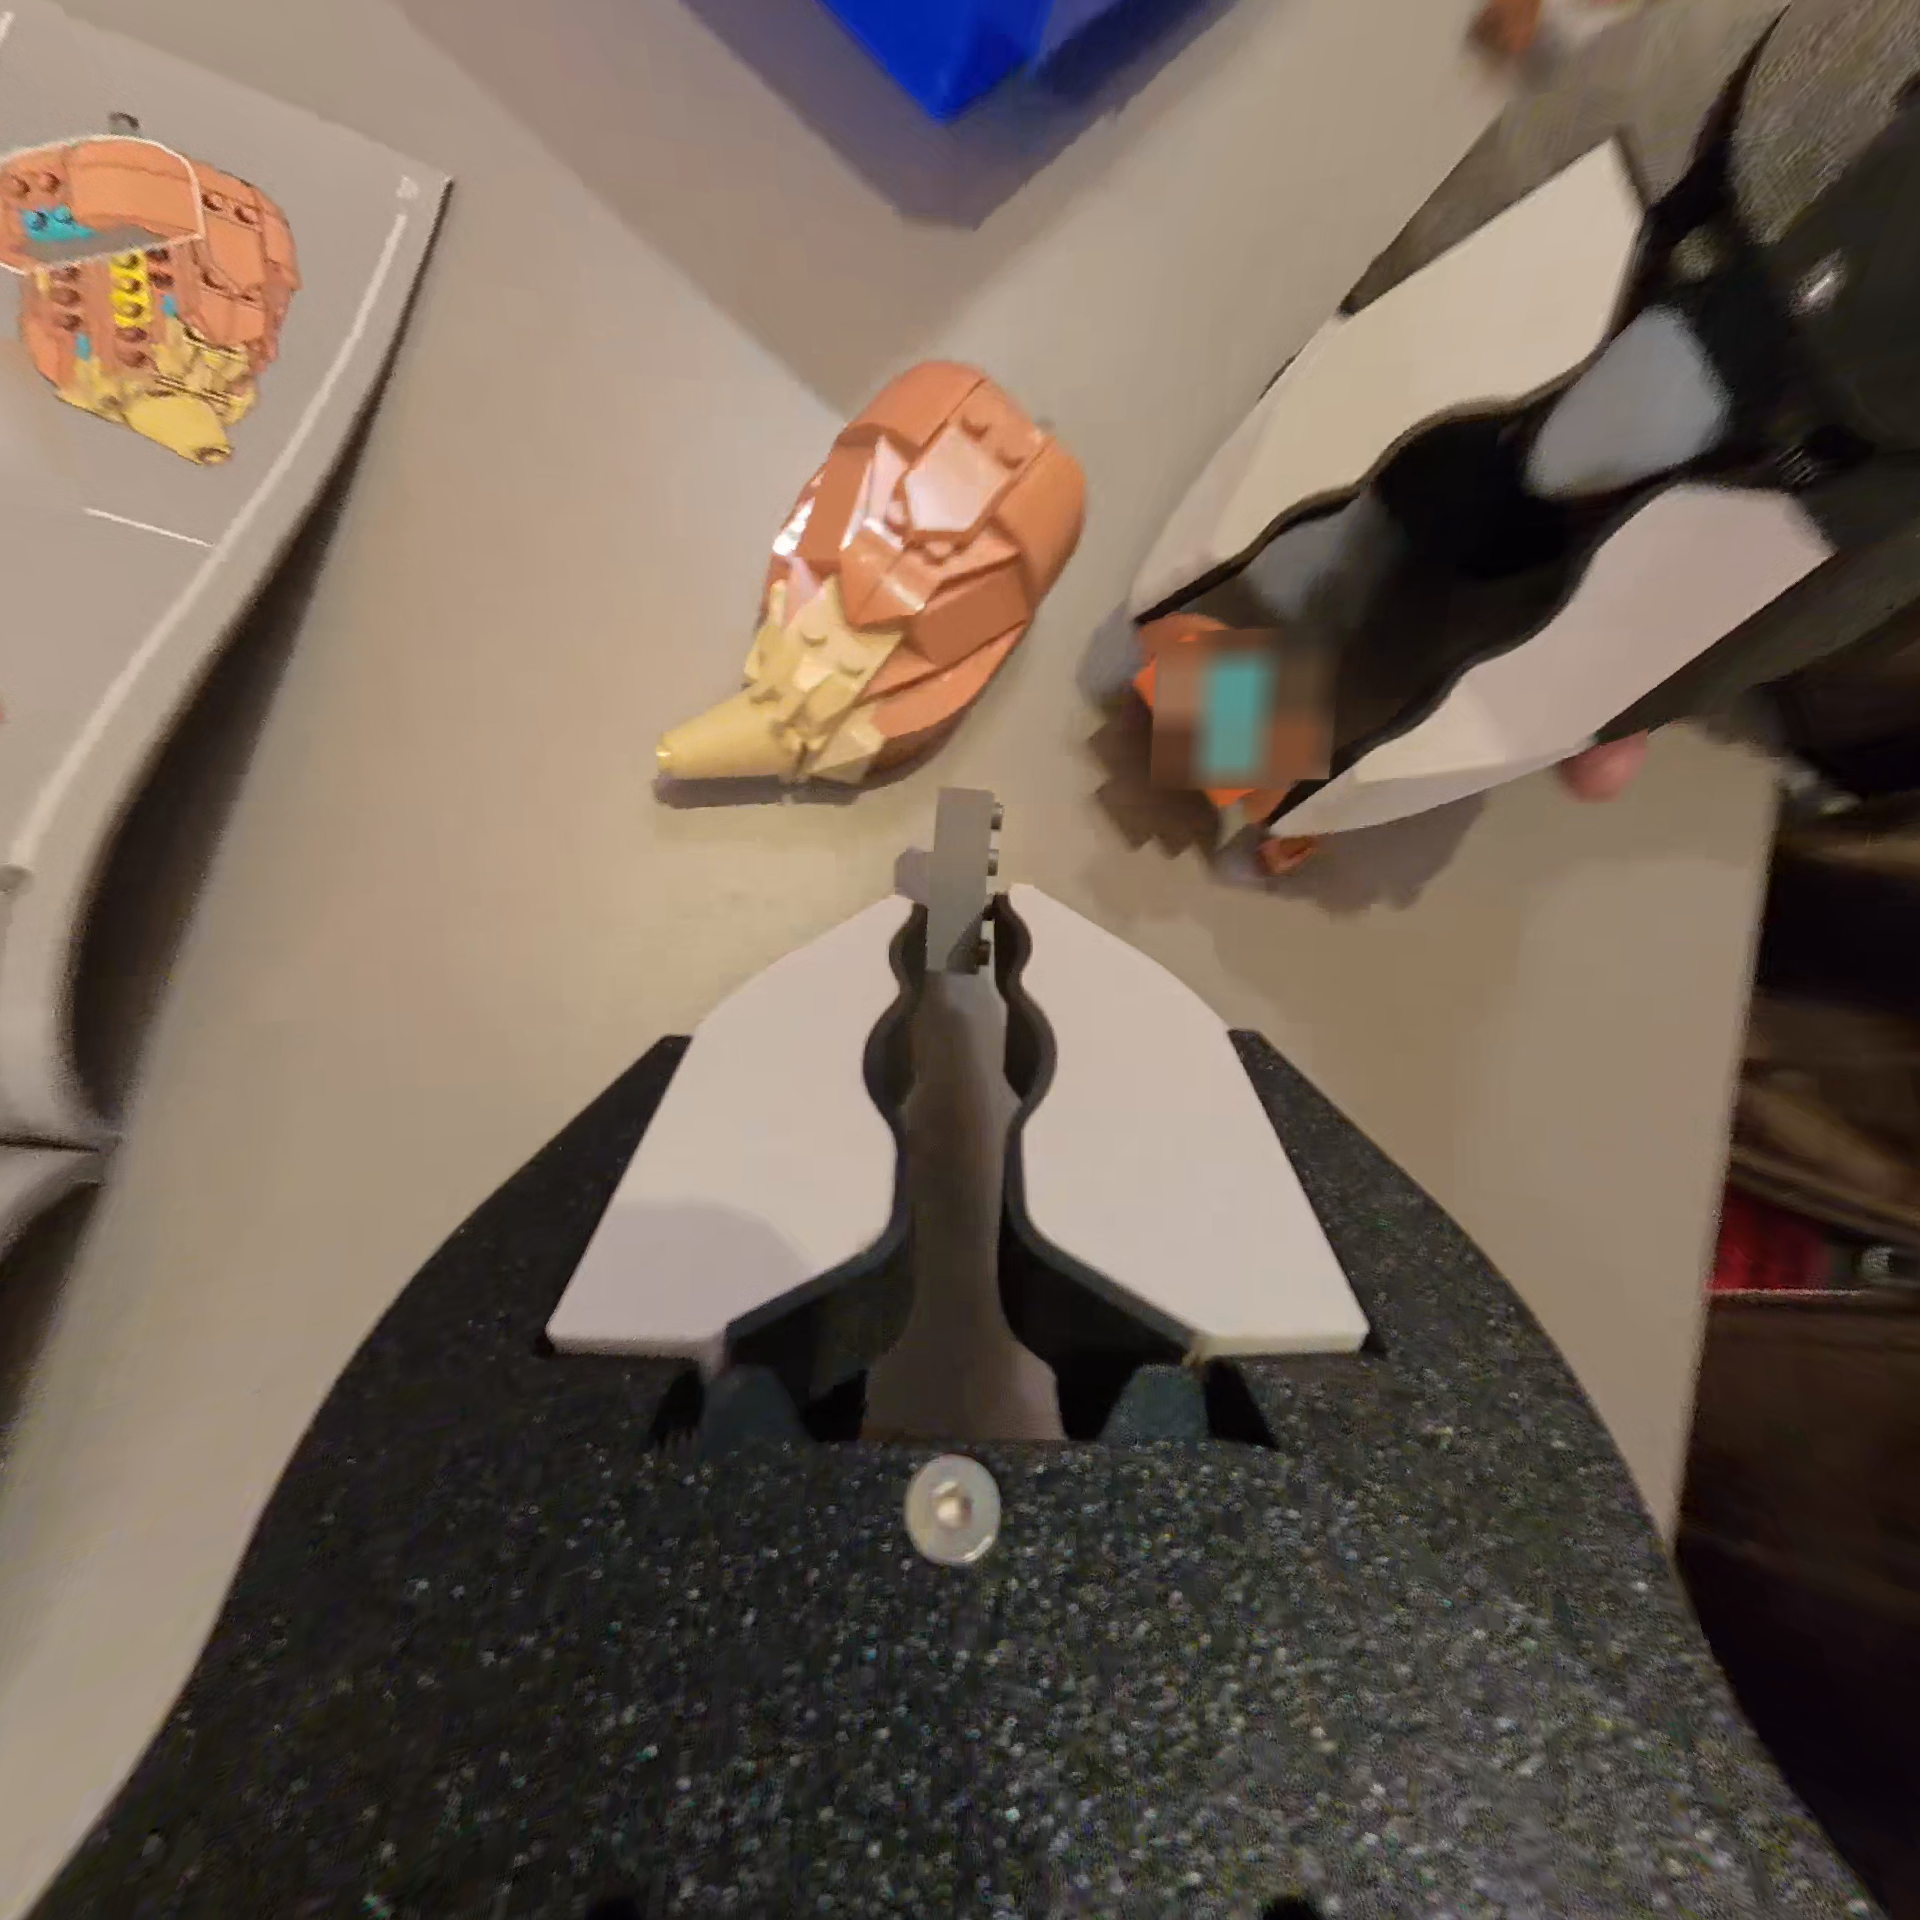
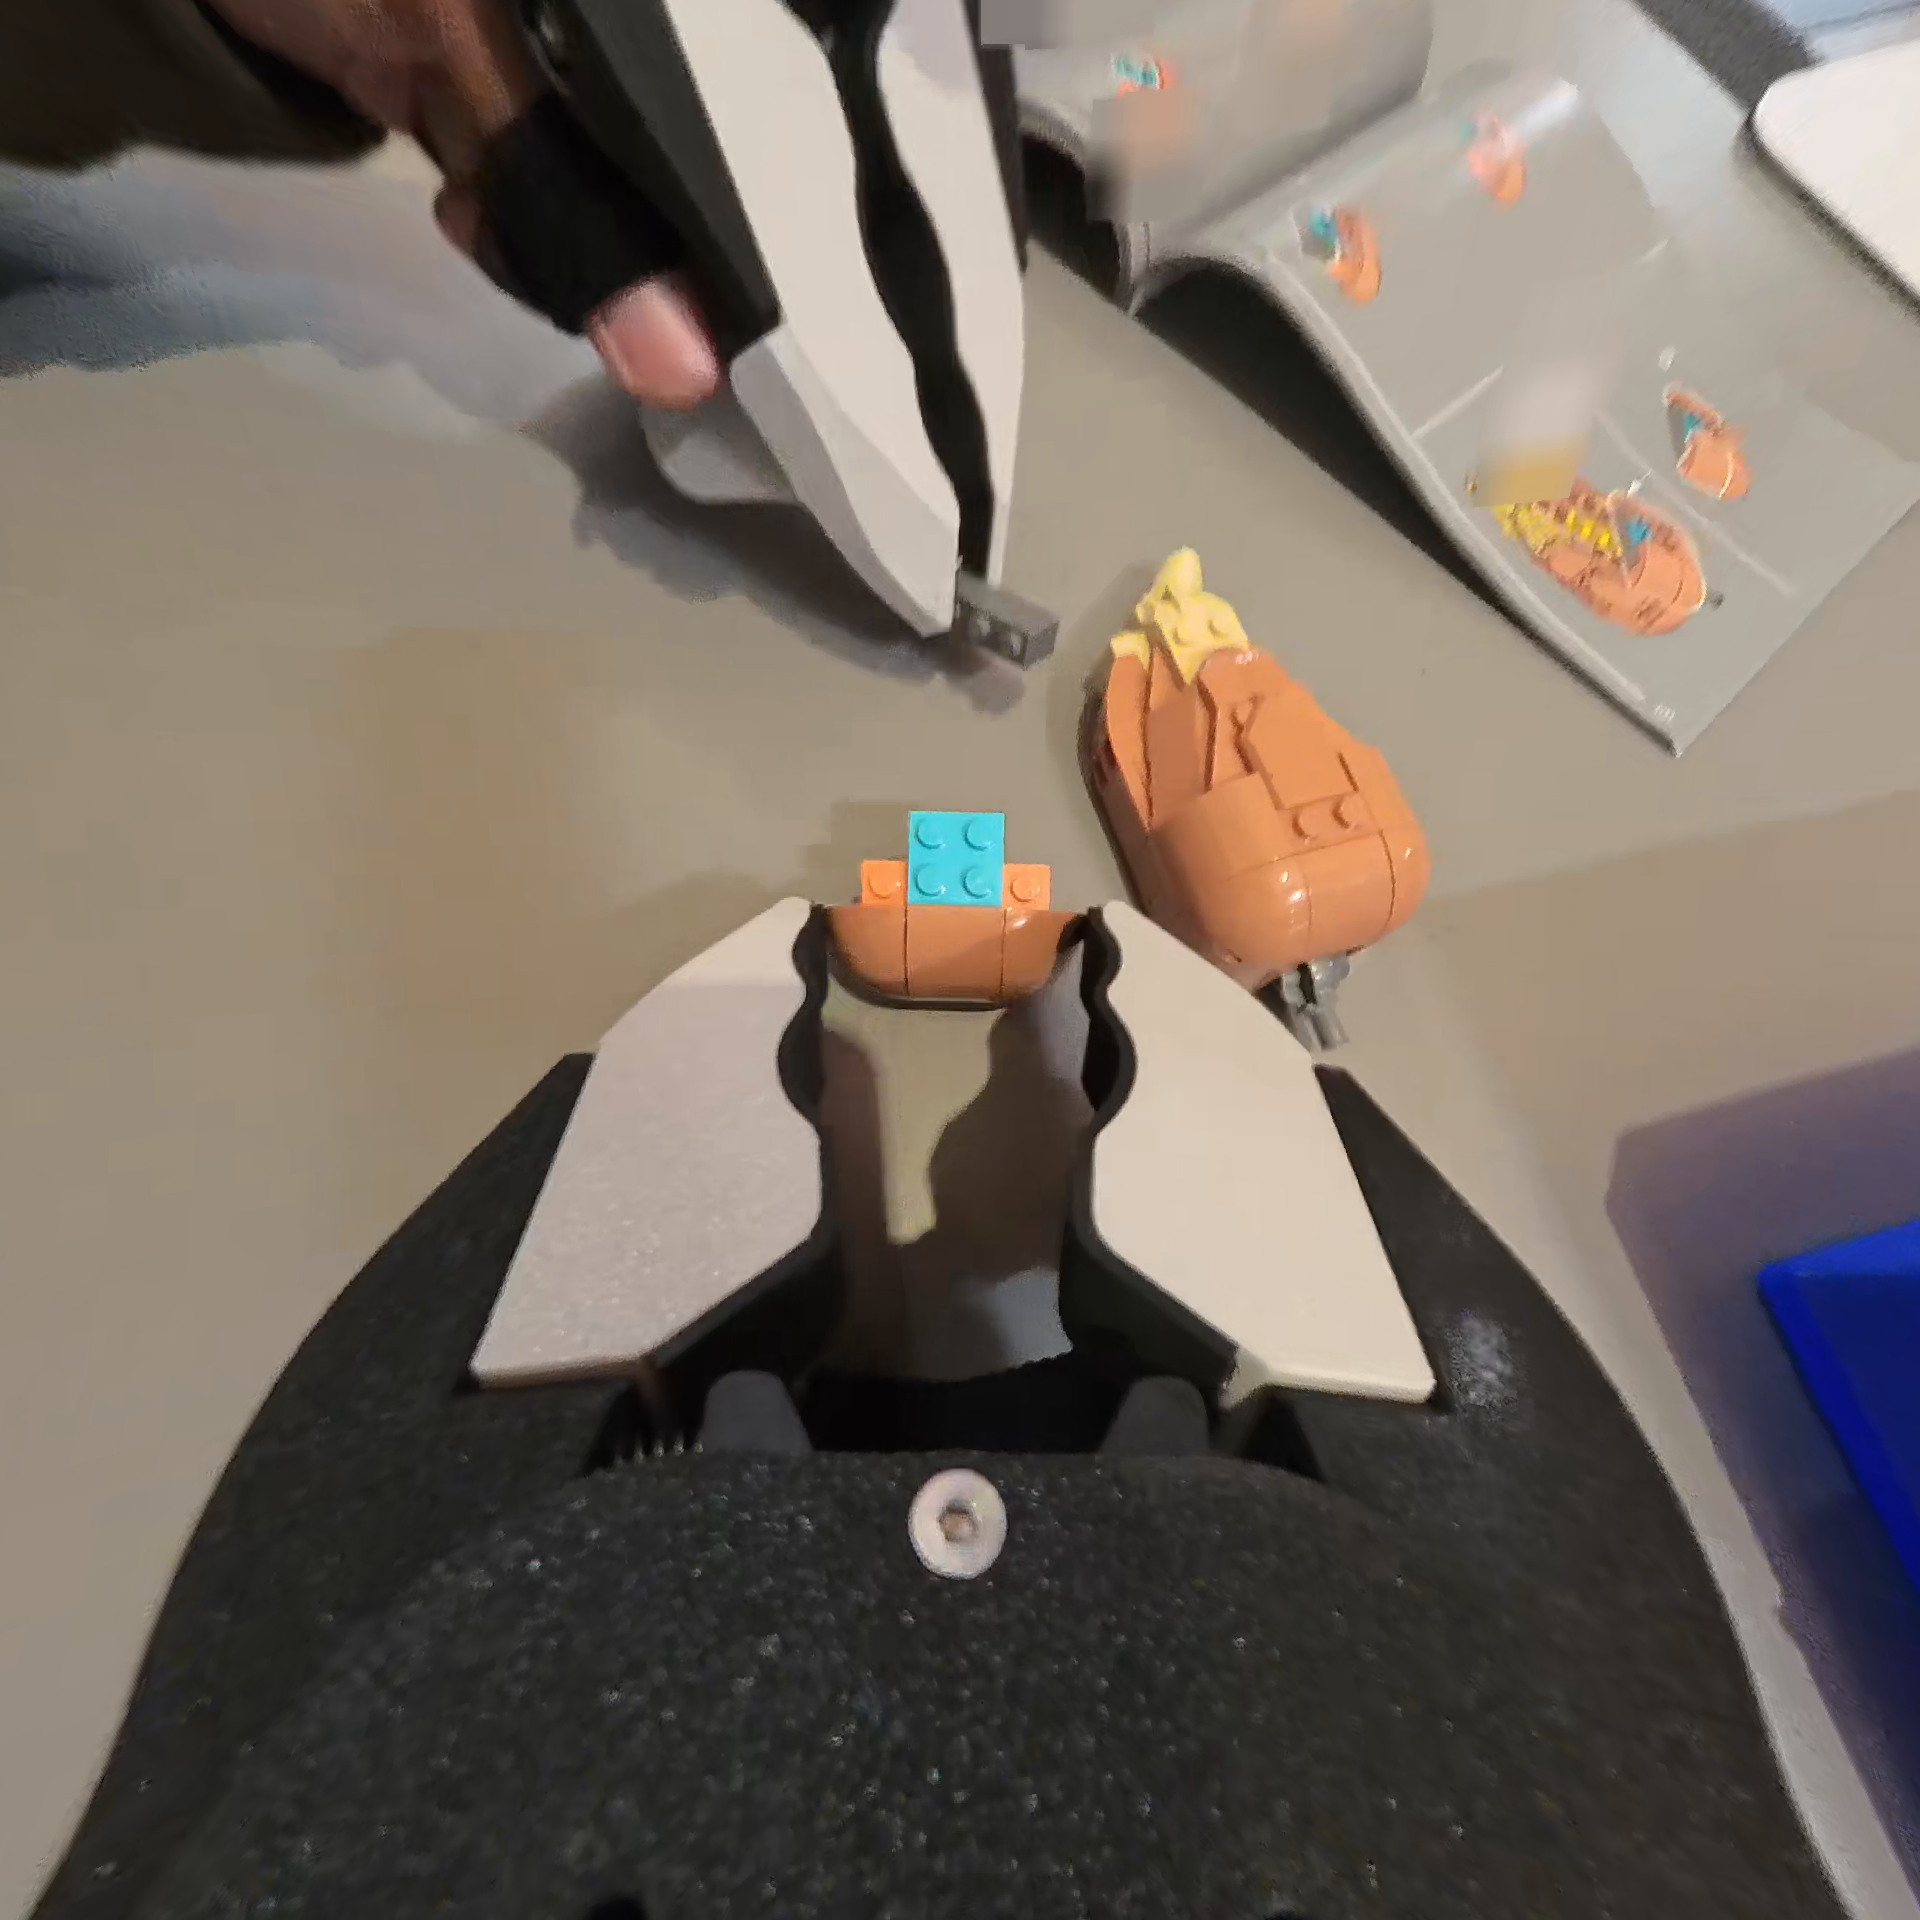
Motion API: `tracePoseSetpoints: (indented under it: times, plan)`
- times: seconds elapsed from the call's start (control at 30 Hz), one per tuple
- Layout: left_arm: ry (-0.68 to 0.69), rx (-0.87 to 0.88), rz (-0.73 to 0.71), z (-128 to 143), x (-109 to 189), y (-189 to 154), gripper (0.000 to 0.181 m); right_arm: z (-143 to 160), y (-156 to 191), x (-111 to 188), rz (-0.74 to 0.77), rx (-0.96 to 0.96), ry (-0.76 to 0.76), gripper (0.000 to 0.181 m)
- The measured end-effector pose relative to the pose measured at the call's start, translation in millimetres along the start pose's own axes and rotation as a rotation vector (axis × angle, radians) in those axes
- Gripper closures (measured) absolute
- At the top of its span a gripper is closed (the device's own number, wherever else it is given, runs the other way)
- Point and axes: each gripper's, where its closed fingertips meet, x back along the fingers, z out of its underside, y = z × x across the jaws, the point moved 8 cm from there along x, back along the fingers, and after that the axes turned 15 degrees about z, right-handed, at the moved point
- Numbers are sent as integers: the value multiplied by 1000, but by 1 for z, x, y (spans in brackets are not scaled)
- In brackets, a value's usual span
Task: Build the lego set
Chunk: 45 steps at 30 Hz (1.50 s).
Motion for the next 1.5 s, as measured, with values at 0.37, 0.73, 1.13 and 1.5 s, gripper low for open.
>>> tracePoseSetpoints:
  times: [0.37,0.73,1.13,1.5]
  plan:
    - [-366,256,299,8,0,-25,169,-18,14,8,58,45,-201,134]
    - [-465,377,404,12,-7,-34,169,-20,19,10,49,36,-230,134]
    - [-484,420,432,15,-10,-35,169,-18,20,9,57,43,-213,134]
    - [-486,404,449,15,-11,-38,170,-17,22,8,48,48,-198,134]
